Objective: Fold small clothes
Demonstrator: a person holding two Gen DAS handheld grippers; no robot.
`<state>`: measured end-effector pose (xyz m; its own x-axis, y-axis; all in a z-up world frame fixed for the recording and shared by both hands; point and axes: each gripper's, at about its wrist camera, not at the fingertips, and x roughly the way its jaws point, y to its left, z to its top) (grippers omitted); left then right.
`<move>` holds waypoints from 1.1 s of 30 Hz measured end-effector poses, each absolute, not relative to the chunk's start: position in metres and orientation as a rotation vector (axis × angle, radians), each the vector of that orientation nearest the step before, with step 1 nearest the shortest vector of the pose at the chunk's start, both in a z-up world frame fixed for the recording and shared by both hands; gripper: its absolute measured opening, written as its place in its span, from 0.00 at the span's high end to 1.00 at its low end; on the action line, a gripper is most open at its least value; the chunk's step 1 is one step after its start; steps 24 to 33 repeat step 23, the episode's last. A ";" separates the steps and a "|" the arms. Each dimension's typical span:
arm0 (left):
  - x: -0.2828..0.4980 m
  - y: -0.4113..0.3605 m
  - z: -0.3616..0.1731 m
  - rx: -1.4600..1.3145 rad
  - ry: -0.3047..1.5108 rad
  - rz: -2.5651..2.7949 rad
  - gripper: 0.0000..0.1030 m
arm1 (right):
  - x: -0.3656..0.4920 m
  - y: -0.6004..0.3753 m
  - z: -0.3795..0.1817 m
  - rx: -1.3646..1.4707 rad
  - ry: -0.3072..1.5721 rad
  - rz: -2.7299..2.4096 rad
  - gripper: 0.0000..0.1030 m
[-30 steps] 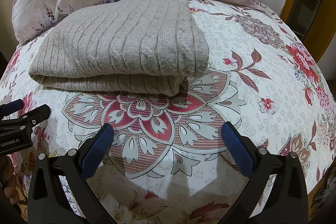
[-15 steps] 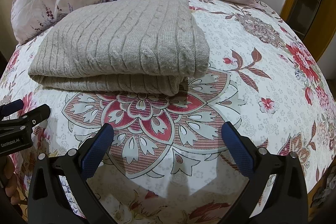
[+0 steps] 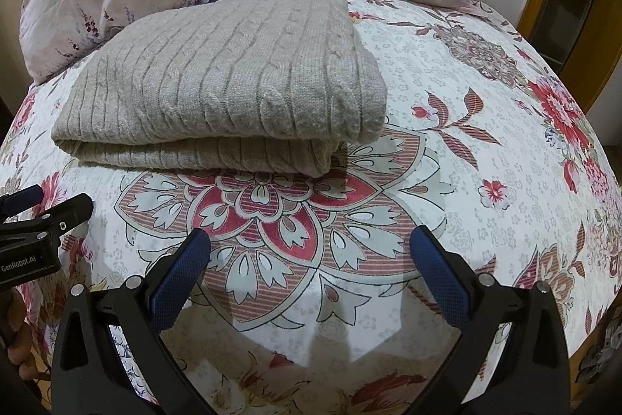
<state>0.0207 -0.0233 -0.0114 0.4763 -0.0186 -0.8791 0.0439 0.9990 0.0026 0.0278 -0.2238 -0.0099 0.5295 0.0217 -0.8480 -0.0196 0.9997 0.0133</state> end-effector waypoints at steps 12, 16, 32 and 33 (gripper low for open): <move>0.022 -0.023 -0.011 0.014 1.083 -0.021 0.02 | 0.028 -0.223 -0.009 -0.001 1.009 0.031 0.01; 0.022 -0.022 -0.011 0.014 1.077 -0.019 0.02 | 0.028 -0.223 -0.009 -0.002 1.008 0.033 0.01; 0.021 -0.022 -0.011 0.021 1.067 -0.028 0.02 | 0.027 -0.222 -0.010 -0.002 1.003 0.033 0.01; 0.021 -0.022 -0.011 0.021 1.067 -0.028 0.02 | 0.027 -0.222 -0.010 -0.002 1.003 0.033 0.01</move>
